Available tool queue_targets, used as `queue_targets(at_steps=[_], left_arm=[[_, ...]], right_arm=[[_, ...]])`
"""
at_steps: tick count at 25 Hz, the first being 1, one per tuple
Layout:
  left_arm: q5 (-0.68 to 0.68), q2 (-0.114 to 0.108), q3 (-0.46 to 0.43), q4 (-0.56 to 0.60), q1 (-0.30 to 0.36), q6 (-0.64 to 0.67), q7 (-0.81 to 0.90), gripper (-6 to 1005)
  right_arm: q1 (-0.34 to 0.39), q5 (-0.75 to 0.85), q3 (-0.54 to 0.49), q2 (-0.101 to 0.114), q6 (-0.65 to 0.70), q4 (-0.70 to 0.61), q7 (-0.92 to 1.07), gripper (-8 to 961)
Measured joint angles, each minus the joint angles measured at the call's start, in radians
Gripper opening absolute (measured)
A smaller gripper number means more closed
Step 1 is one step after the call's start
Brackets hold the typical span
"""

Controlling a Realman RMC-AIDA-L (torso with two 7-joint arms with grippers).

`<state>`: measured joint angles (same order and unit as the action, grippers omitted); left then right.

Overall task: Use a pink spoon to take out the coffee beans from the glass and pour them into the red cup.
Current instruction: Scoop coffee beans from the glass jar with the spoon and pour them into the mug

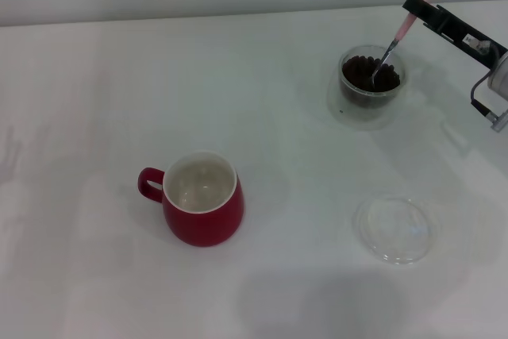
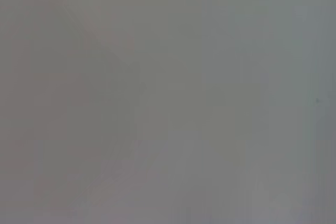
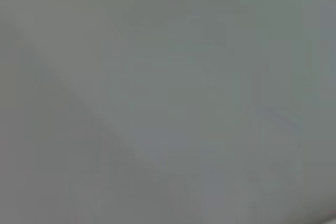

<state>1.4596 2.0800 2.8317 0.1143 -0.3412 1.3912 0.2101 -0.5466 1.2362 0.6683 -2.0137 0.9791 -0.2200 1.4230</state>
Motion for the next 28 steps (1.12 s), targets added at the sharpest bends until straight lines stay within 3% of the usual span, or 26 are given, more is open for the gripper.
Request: queue_targets(at_steps=[9,28], left_arm=[[0.001,-0.002,-0.001,-0.001,-0.004,0.003,0.000,788],[0.047,-0.002,-0.002,-0.016,-0.018,0.003,0.000,789]], right_arm=[[-0.014,-0.003,0.022,0.001,-0.081,-0.004,0.148,150],[-0.012,-0.009,0.022,0.002,-0.116,-0.025,0.323,151]])
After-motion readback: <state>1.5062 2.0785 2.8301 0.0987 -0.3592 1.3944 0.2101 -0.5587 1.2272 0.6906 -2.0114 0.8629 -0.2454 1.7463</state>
